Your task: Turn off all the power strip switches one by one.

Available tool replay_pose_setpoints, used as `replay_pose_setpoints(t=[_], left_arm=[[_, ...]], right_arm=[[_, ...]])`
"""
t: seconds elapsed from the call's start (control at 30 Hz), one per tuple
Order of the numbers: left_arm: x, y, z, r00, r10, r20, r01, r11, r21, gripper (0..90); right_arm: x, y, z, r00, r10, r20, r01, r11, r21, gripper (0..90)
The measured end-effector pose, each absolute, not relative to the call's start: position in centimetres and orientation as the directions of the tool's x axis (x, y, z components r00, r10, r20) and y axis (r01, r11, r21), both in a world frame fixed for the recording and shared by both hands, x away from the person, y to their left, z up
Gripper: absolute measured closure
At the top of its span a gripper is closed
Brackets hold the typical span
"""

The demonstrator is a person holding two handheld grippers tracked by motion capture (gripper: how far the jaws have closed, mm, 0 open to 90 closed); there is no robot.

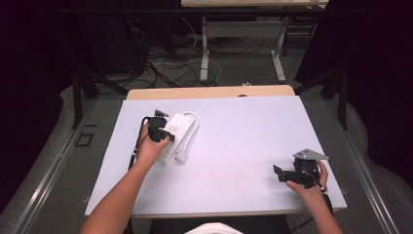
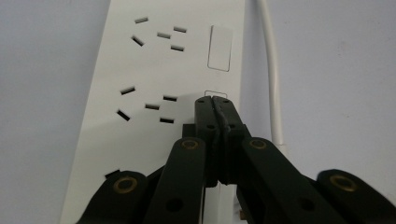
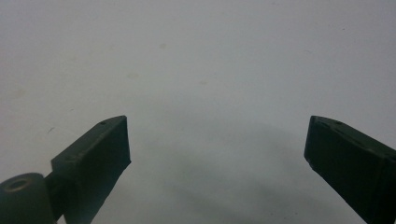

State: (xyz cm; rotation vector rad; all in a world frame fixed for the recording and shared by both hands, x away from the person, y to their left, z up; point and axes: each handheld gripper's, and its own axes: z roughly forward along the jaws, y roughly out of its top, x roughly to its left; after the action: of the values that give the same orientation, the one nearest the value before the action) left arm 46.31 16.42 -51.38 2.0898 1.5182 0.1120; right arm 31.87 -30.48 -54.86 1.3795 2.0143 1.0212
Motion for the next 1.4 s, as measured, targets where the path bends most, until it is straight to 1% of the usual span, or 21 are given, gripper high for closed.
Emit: replay_pose_setpoints(t=[0.47, 0.53, 0.67, 1.1, 1.4], left_arm=[[46.29, 16.34, -51.45, 0.356, 0.902, -0.245, 0.855, -0.208, 0.476, 90.0], [46.30, 16.27, -51.59, 0.361, 0.900, -0.244, 0.860, -0.221, 0.460, 90.0], [46.18, 16.21, -51.60, 0.364, 0.900, -0.238, 0.857, -0.224, 0.464, 90.0], [46.26, 16.37, -51.65, 0.355, 0.899, -0.256, 0.862, -0.208, 0.463, 90.0], [46.22, 16.35, -51.59, 0.353, 0.903, -0.246, 0.861, -0.210, 0.464, 90.0]], right_arm=[[31.89, -30.43, -54.90, -0.366, 0.931, 0.017, 0.565, 0.208, 0.799, 6.2], [31.88, -30.42, -54.88, -0.365, 0.931, 0.015, 0.565, 0.208, 0.799, 6.2], [31.89, -30.43, -54.87, -0.368, 0.930, 0.010, 0.563, 0.214, 0.798, 6.2], [31.93, -30.41, -54.90, -0.369, 0.929, 0.011, 0.563, 0.214, 0.798, 6.2], [31.91, -30.49, -54.91, -0.361, 0.933, 0.010, 0.557, 0.207, 0.804, 6.2]])
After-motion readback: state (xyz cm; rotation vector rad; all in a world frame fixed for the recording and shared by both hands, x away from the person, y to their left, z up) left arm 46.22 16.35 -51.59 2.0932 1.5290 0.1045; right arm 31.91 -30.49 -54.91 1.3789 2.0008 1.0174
